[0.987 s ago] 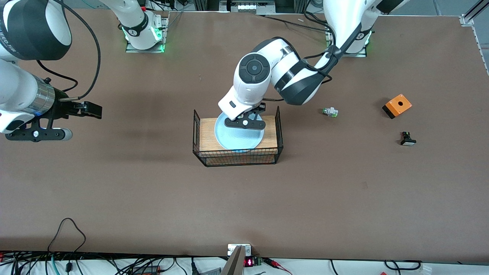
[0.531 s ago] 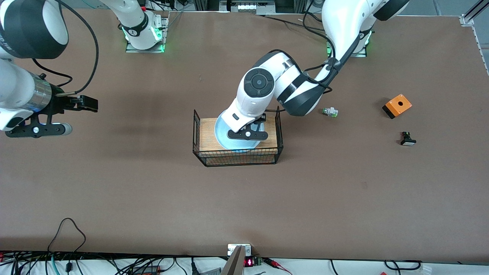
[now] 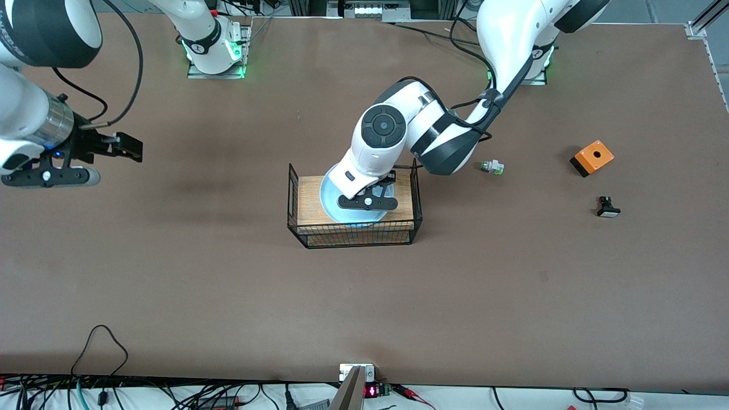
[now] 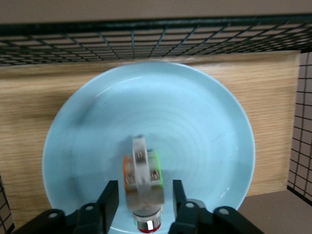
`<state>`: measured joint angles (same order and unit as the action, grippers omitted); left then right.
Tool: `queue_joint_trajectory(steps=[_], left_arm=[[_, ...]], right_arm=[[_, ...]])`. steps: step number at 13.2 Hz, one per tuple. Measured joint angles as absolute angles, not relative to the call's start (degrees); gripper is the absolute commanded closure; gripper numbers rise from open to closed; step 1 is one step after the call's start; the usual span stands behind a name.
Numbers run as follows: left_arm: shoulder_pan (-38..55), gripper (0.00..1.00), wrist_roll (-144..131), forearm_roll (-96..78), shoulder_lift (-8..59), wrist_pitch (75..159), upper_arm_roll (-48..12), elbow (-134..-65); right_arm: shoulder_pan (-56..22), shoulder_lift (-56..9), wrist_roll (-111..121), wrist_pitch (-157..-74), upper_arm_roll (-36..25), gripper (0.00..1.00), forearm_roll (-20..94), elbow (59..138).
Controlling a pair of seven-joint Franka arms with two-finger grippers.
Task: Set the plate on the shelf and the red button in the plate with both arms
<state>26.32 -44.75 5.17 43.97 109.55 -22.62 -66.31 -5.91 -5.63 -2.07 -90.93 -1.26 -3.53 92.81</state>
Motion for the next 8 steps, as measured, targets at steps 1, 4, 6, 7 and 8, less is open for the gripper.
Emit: queue_joint_trajectory(steps=[1,4,6,7,8], left_arm=[[26.34,0.0,-44.75,5.17,43.95,109.55,-22.63,-65.39],[26.27,0.0,-44.75,5.19,42.9,106.09,-22.6,-62.72],[25.37,0.0,-44.79,5.37,40.47,102.13,-22.18,-61.59],[23.73,0.0,-44.73,5.43,38.58,100.12,-22.05,-61.22],[21.48,0.0,-44.05,5.46,36.49,97.65,-22.01,-61.05]], right_arm=[[-5.21,-4.81,-2.06,-91.5,-1.24,0.0,-3.53,93.9],[-4.59,-4.4,-2.04,-92.56,-1.09,0.0,-3.53,94.34],[-3.79,-4.41,-2.04,-93.39,-1.05,0.0,-3.4,94.23],[-3.04,-4.41,-1.91,-93.41,-1.05,0.0,-3.16,93.94],[-2.46,-4.41,-1.7,-93.37,-1.05,0.0,-2.72,93.53]])
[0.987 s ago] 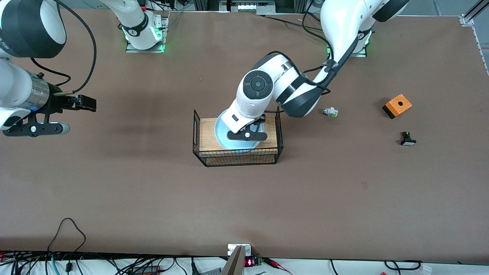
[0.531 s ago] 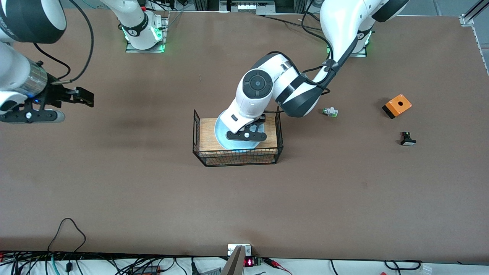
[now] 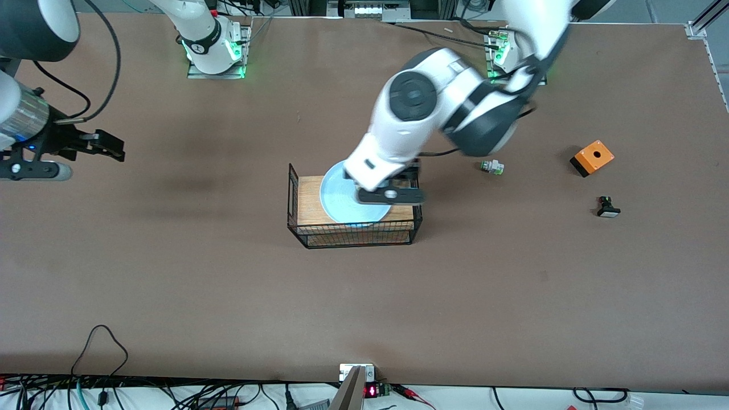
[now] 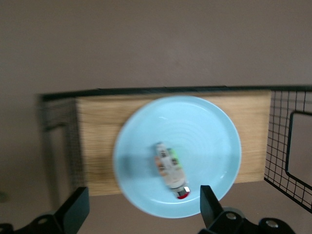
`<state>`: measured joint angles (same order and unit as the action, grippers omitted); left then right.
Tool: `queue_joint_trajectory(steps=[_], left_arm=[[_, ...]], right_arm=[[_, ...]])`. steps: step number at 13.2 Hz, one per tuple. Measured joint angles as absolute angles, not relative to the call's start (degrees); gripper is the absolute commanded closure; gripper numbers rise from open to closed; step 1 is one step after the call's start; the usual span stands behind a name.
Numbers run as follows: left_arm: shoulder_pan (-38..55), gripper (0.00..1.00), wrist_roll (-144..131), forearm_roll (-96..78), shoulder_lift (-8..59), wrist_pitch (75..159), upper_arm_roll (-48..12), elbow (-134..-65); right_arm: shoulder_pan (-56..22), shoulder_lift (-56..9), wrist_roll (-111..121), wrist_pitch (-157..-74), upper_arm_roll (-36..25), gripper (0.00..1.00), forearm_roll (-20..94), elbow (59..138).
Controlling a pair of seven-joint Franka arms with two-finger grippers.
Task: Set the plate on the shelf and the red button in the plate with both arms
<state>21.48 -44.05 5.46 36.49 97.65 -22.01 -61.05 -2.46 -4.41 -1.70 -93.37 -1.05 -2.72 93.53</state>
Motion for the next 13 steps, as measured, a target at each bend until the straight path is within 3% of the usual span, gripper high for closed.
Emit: queue_joint_trajectory(steps=[6,13], left_arm=[[6.79,0.0,-31.21,7.96,29.3,81.96,-21.38,-61.05],[-11.91,0.0,-12.66,9.77,24.69,80.06,-21.45,-61.04]], right_arm=[[-1.9,-5.63,-2.88,-89.04,-0.48,0.0,0.89,89.86],[-1.76,-6.51,-3.69,-88.75,-0.44,0.0,0.78,89.23]])
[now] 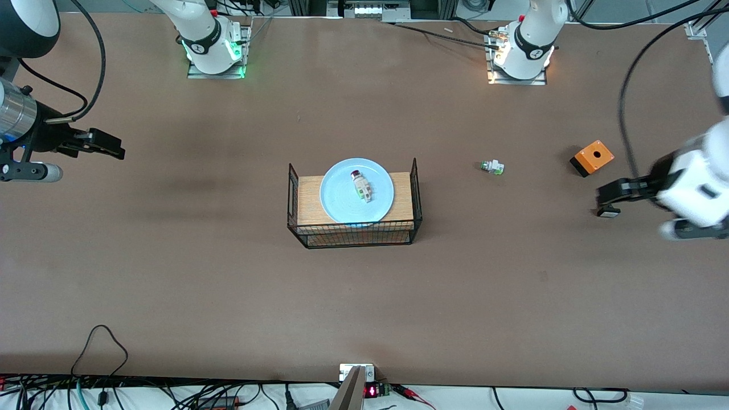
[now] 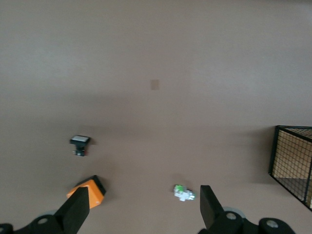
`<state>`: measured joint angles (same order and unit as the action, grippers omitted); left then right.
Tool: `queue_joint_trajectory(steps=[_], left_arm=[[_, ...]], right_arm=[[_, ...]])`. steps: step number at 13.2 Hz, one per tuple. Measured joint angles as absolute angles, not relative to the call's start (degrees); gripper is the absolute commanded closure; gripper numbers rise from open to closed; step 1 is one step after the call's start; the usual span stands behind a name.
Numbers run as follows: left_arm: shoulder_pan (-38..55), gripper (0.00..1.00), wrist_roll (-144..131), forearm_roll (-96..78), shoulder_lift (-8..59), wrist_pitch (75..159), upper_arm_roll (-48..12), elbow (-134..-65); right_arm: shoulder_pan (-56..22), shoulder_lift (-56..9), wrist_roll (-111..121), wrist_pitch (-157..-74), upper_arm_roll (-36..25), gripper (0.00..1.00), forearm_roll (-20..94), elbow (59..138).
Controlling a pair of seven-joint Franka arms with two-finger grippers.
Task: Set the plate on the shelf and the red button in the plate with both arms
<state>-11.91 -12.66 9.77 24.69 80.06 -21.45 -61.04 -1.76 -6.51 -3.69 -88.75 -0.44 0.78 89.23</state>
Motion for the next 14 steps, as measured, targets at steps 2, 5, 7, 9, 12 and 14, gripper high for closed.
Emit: queue_joint_trajectory(steps=[2,5,7,9,12,14], left_arm=[[-13.76,0.0,-9.52,7.53,23.71,79.53,-21.22,-61.39],[-10.83,0.0,-3.55,4.7,19.56,83.4,-14.46,-67.18],[-5.17,0.0,-1.81,2.41,15.7,85.05,-6.81,-72.13],[-2.65,0.0,-1.75,2.0,12.92,85.98,-3.87,-75.59],[-2.41,0.0,-1.9,1.94,9.55,89.43,-2.81,-81.61],[-2.41,0.0,-3.01,1.9,7.76,89.72,-2.49,-84.09]], right_arm=[[-1.77,-6.51,-3.7,-88.75,-0.42,0.0,0.59,89.21],[-1.77,-6.55,-3.71,-88.73,-0.41,0.0,0.53,89.21],[-1.77,-6.61,-3.72,-88.72,-0.41,0.0,0.52,89.21],[-1.77,-6.65,-3.73,-88.72,-0.41,0.0,0.51,89.2],[-1.77,-6.78,-3.73,-88.72,-0.41,0.0,0.51,89.17],[-1.77,-6.86,-3.74,-88.72,-0.41,0.0,0.51,89.16]])
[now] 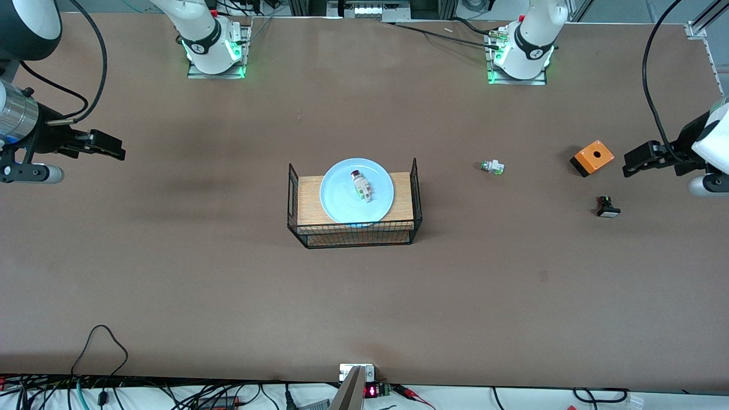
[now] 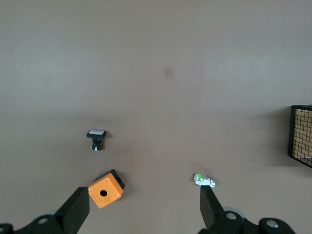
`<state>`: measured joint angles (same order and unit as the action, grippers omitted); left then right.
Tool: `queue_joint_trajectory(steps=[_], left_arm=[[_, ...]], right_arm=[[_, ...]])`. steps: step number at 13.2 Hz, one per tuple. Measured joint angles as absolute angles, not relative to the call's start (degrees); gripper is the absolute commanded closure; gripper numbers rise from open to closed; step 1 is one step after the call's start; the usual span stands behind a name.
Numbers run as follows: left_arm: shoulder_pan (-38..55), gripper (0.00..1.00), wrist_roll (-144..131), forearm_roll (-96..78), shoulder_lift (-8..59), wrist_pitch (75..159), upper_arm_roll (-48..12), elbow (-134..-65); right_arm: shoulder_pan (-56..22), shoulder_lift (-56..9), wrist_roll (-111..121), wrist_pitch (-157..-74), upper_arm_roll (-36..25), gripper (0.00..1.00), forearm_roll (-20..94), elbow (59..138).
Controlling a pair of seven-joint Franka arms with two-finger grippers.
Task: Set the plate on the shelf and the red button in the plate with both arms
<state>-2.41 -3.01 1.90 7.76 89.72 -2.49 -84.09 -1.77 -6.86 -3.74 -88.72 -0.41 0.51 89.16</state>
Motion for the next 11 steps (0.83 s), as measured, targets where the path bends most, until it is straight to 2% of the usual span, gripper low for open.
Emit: queue_joint_trajectory(steps=[11], left_arm=[[-2.91,0.0,0.1,1.9,5.62,89.6,-2.21,-85.94]], right_arm=[[-1.77,-6.89,-3.8,-88.72,-0.41,0.0,0.5,89.14]])
